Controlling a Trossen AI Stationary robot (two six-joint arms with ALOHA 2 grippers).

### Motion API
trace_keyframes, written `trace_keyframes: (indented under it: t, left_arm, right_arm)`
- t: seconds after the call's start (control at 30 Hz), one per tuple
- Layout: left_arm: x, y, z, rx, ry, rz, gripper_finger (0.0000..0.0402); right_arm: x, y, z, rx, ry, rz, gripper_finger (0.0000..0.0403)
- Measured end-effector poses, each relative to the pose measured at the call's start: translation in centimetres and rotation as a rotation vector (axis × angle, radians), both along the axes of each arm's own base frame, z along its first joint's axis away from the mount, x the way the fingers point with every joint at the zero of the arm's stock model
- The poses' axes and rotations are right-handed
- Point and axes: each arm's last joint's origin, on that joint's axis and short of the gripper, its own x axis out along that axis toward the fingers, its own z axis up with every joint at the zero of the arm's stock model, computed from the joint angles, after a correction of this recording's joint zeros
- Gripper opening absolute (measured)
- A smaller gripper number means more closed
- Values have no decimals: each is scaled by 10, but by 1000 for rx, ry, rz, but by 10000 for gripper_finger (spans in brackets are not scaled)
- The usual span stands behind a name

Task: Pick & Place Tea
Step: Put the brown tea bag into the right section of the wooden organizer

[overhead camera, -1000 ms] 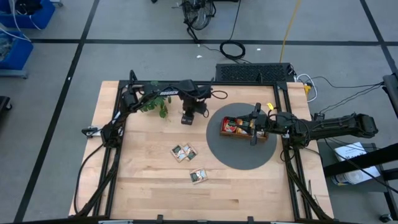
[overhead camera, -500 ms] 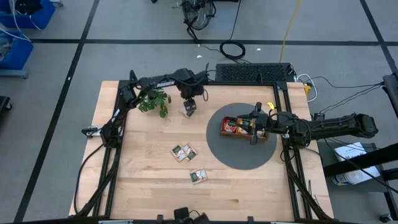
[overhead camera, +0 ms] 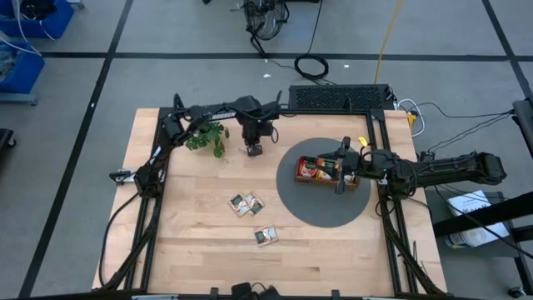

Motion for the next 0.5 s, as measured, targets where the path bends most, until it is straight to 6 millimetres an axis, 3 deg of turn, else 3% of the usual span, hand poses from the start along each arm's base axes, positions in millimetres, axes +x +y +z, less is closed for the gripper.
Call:
trace_keyframes:
  t: [0.1, 0.33, 0.5]
  left_arm:
    - [0, -1, -9, -123, -19, 26, 3]
    - [-8, 4, -49, -241, 144, 122, 2]
    - [-4, -1, -48, -239, 151, 106, 1]
  right_arm:
    - [0, 0, 0, 12, -2, 0, 141]
    - [0, 0, 2, 24, -21, 1, 141]
    - [0, 0, 2, 25, -21, 2, 141]
